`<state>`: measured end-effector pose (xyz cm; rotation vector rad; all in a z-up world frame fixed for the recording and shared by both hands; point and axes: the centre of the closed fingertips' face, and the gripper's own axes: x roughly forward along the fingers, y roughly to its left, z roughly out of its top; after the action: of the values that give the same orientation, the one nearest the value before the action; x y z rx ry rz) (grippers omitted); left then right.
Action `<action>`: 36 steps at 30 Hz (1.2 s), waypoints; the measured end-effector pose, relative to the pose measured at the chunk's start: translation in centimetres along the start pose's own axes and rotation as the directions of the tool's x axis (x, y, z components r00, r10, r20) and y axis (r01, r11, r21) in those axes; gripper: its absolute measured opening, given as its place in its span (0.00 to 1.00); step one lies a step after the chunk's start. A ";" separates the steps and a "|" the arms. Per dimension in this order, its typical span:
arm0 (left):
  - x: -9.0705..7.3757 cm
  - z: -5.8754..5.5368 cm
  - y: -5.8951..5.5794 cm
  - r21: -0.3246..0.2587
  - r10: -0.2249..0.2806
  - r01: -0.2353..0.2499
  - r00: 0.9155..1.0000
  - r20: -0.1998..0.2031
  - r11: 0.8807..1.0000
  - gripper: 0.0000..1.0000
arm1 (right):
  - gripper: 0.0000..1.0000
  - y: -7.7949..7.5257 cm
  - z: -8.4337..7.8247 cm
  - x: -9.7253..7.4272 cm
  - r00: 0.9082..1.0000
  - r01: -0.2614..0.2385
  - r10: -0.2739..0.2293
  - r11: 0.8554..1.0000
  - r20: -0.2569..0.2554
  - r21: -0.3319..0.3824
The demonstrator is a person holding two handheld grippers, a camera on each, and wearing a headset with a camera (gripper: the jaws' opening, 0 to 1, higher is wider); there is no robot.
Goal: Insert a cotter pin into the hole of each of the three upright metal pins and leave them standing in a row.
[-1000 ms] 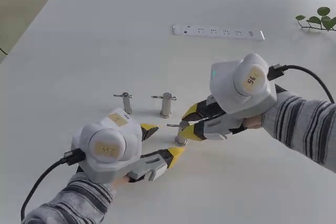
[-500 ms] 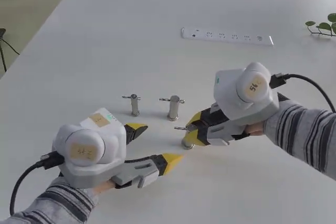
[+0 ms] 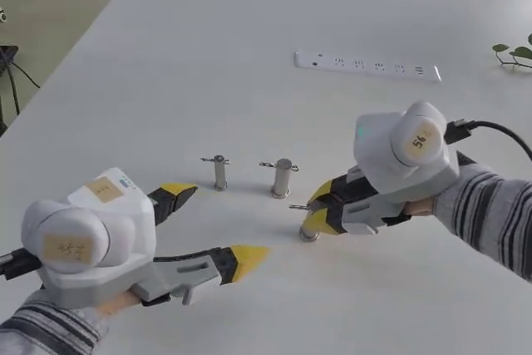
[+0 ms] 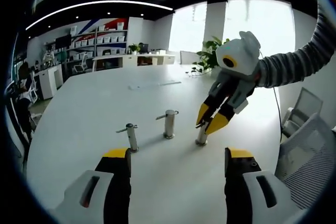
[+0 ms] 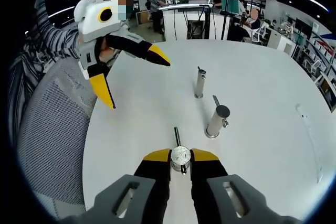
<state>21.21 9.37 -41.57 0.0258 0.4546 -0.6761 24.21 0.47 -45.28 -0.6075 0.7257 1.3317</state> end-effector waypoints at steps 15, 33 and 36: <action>-0.5 0.5 1.2 -0.020 0.017 -0.017 1.000 0.003 1.000 0.88 | 0.08 -3.0 -0.1 -1.2 0.998 0.062 -0.062 0.998 -0.018 0.004; -0.8 0.6 2.0 -0.032 0.042 -0.042 0.999 -0.004 0.999 0.99 | 0.08 -5.4 -1.1 -1.0 0.996 0.064 -0.065 0.998 -0.059 -0.015; -0.8 0.6 2.1 -0.037 0.042 -0.042 0.999 -0.004 0.998 0.99 | 0.08 -5.9 -1.3 -1.0 0.996 0.067 -0.068 0.998 -0.063 -0.017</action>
<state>22.15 11.36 -40.95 0.0016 0.4687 -0.6260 29.79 -1.99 -45.45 -0.6836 0.7413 1.2610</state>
